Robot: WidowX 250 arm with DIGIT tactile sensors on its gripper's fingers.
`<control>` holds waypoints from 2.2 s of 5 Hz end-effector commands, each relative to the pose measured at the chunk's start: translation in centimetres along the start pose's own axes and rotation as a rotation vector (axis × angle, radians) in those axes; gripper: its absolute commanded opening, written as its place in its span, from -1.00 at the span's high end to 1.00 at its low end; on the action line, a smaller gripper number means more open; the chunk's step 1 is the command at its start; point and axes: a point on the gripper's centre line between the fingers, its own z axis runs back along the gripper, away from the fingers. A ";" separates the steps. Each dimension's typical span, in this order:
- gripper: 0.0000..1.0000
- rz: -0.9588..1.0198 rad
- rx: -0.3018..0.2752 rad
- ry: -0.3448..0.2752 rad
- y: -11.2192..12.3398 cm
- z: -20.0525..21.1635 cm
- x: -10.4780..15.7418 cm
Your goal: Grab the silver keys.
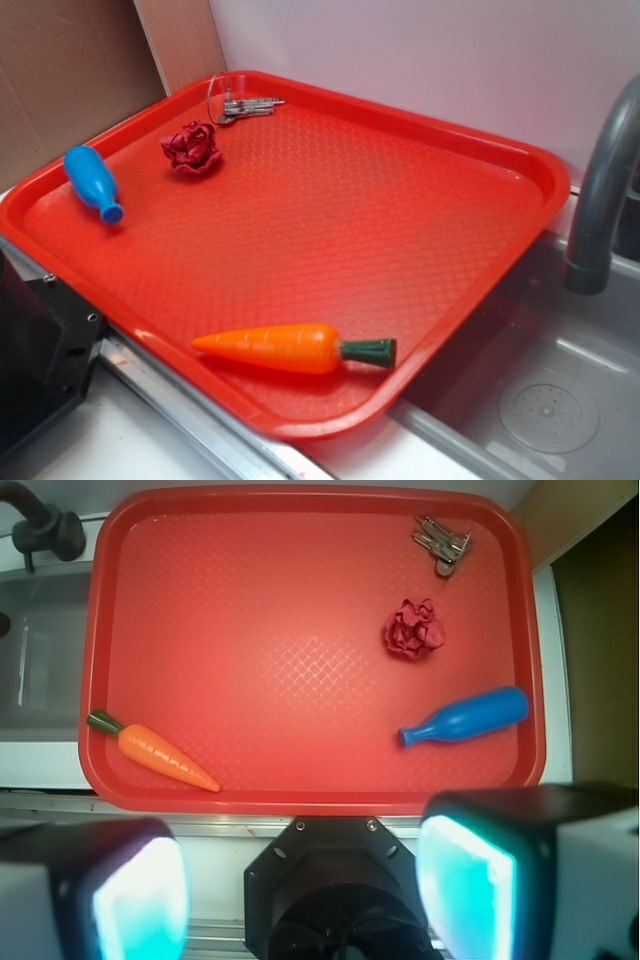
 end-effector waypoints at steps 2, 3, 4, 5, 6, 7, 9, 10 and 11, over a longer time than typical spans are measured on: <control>-1.00 0.157 0.007 -0.074 2.3 -1.4 1.4; -1.00 0.247 0.054 -0.163 4.4 -3.4 2.6; -1.00 0.397 0.168 -0.261 8.0 -6.6 4.7; -1.00 0.519 0.229 -0.346 11.5 -9.4 7.5; -1.00 0.586 0.286 -0.393 14.2 -12.3 10.4; -1.00 0.613 0.370 -0.411 15.8 -13.9 12.3; -1.00 0.625 0.407 -0.385 17.7 -17.5 15.8; -1.00 0.596 0.381 -0.342 18.3 -19.2 17.3; -1.00 0.613 0.386 -0.321 18.7 -19.9 17.5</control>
